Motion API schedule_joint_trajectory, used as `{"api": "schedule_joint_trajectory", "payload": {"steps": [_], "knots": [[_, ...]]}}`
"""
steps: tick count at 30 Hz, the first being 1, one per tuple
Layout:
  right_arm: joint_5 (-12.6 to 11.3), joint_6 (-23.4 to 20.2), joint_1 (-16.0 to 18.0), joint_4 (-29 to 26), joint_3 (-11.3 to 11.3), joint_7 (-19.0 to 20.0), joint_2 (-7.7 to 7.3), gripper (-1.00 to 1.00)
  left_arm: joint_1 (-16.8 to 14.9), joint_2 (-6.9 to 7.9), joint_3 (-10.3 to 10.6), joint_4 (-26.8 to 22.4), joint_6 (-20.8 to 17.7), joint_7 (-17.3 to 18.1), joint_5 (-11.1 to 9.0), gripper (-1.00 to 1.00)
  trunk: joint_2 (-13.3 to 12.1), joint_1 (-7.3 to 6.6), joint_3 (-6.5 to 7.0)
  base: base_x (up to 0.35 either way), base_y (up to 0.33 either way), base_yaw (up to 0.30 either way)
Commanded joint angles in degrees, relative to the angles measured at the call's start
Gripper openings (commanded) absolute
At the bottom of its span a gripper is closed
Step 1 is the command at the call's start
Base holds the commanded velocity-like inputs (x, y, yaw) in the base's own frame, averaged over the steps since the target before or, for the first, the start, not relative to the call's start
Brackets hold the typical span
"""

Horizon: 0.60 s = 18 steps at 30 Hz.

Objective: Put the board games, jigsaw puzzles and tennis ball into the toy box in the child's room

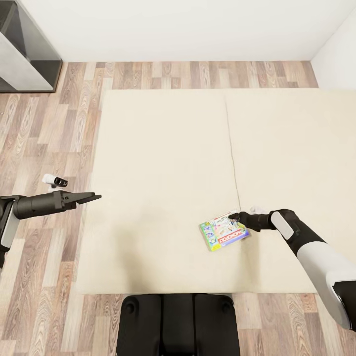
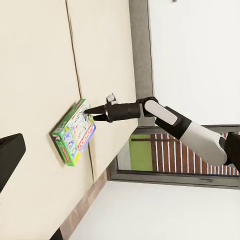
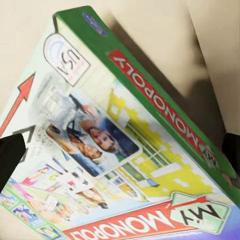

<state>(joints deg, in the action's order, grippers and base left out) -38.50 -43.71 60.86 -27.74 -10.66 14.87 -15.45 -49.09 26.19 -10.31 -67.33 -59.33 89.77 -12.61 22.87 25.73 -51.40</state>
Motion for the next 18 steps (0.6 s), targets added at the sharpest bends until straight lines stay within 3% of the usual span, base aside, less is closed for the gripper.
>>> {"api": "schedule_joint_trajectory", "payload": {"steps": [1, 18], "knots": [[-0.97, -0.24, -0.04, 0.03, -0.32, 0.4, 1.65, 1.0, -0.02, 0.0, 0.03, 0.01, -0.61, 0.23, 0.04, 1.0, 0.05, 0.06, -0.07, 0.0, 0.015, 0.0], [-0.89, 0.1, -0.11, 0.05, -0.38, 0.35, 1.7, 1.0, 0.02, 0.0, 0.06, 0.01, -0.53, 0.23, 0.04, 1.0, 0.05, 0.06, -0.07, 0.0, 0.029, 0.0]]}}
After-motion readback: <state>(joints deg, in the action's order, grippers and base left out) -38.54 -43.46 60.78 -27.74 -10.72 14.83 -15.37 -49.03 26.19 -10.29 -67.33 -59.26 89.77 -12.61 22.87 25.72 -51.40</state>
